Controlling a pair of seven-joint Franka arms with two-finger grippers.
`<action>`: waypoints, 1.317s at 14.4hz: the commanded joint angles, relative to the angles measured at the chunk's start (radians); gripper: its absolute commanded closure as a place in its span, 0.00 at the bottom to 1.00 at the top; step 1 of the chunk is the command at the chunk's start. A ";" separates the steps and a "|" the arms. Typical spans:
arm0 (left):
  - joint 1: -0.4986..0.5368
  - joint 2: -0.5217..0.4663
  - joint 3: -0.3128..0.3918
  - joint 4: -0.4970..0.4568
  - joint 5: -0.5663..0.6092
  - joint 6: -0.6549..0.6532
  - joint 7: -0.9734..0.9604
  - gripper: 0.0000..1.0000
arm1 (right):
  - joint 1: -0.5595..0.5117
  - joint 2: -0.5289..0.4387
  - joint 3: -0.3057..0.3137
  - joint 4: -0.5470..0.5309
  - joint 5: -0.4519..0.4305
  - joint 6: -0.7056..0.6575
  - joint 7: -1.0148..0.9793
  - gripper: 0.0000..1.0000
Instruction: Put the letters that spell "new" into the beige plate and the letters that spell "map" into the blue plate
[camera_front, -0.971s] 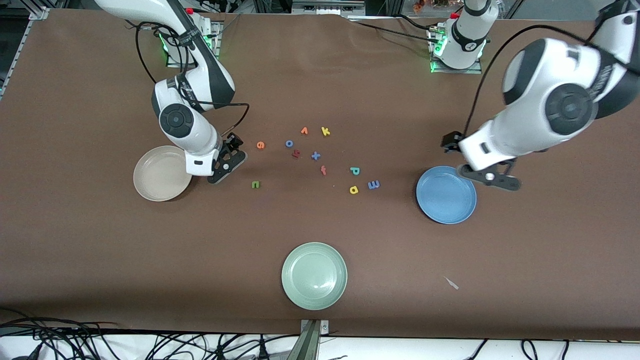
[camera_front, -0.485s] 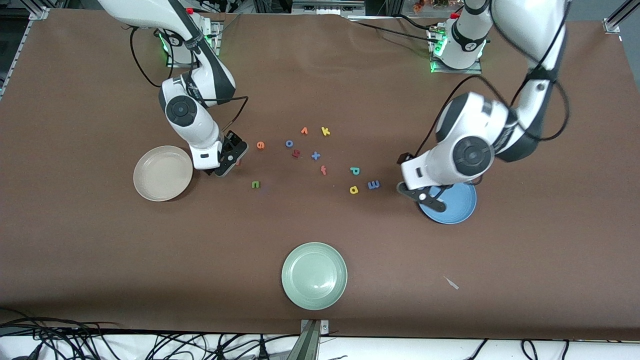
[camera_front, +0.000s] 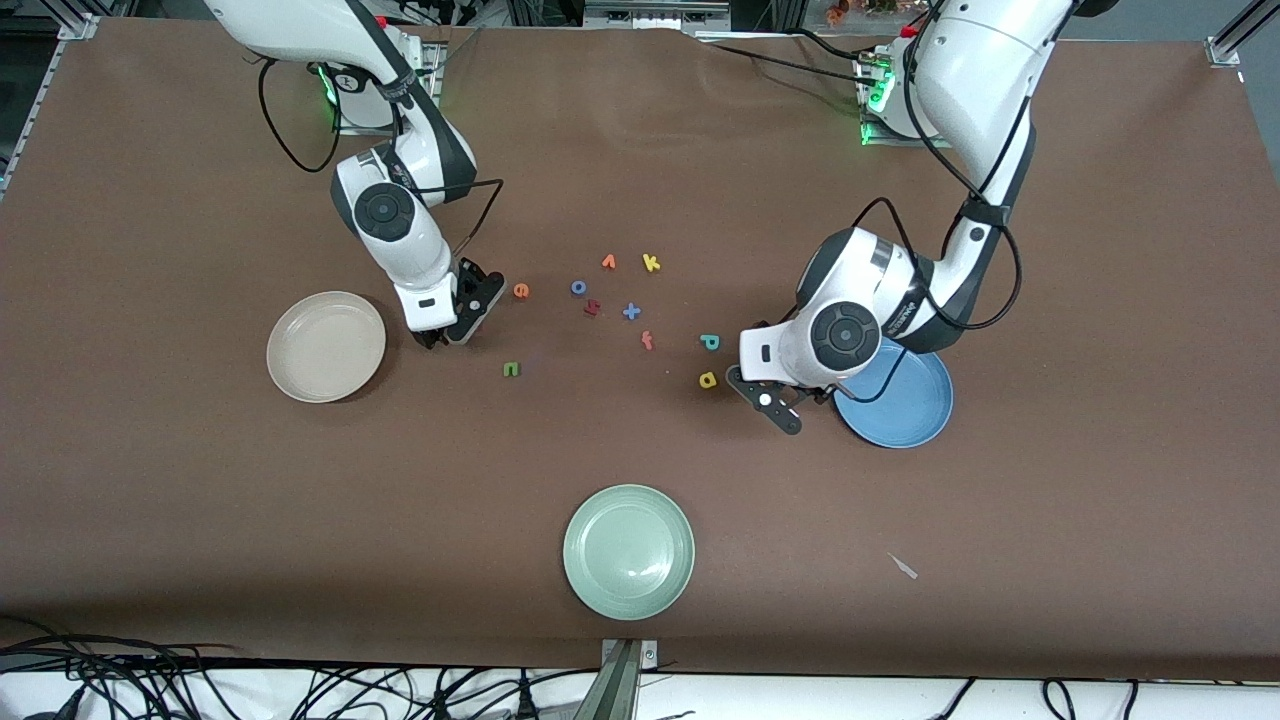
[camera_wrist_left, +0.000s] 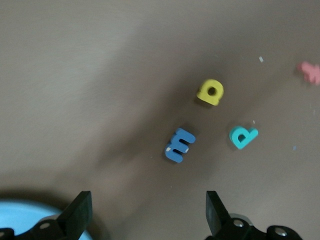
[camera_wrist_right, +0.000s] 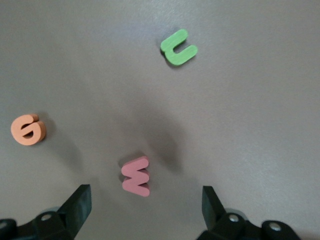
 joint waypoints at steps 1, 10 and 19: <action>-0.030 0.035 0.014 0.014 -0.018 0.041 0.102 0.00 | 0.003 0.023 -0.001 -0.010 -0.036 0.027 -0.024 0.11; -0.093 0.087 0.015 -0.003 0.008 0.118 0.112 0.00 | 0.014 0.040 -0.001 -0.007 -0.067 0.027 -0.024 0.59; -0.097 0.087 0.017 -0.067 0.059 0.209 0.096 0.00 | 0.011 0.028 -0.009 0.030 -0.062 -0.023 -0.020 1.00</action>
